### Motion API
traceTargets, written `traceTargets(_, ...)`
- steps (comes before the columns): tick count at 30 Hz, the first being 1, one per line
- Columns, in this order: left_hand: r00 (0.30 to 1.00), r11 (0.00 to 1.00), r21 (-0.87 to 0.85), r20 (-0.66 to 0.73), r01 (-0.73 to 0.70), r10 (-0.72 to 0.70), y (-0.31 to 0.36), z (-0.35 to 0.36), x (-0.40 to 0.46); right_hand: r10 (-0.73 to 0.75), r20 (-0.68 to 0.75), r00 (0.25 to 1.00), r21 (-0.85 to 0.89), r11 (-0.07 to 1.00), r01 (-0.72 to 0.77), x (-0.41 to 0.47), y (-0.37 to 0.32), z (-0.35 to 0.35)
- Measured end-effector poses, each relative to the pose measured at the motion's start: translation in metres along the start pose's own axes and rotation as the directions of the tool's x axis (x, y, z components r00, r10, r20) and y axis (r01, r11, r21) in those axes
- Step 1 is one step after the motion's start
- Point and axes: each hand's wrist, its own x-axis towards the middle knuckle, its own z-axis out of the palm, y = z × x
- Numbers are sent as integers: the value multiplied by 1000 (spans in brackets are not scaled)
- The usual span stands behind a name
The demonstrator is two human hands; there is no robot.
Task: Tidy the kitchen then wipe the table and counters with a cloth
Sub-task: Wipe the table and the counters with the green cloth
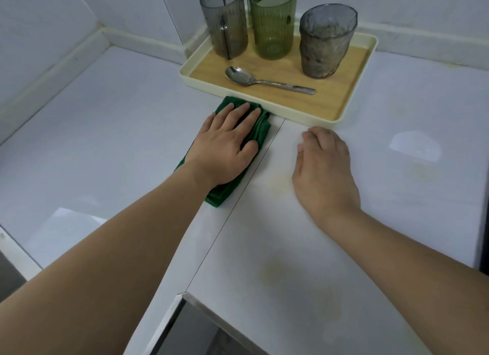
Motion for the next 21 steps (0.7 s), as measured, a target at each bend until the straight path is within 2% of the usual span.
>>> traceTargets(8, 1000, 1000, -1, -15, 12, -12, 3, 3, -1, 1, 83, 997, 24, 1000, -3, 2, 2, -2)
traceTargets(14, 1000, 1000, 1, 18, -7, 7, 19, 2, -4, 40, 30, 999, 206, 978, -46, 1, 11, -32)
traceTargets(17, 999, 1000, -4, 25, -23, 23, 33, 3, -7, 48, -23, 999, 138, 989, -44, -2, 35, -56)
traceTargets(21, 999, 999, 1, 27, -36, 36, 40, 2, -8, 113, -5, 994, -11, 994, -113, -15, 79, -80)
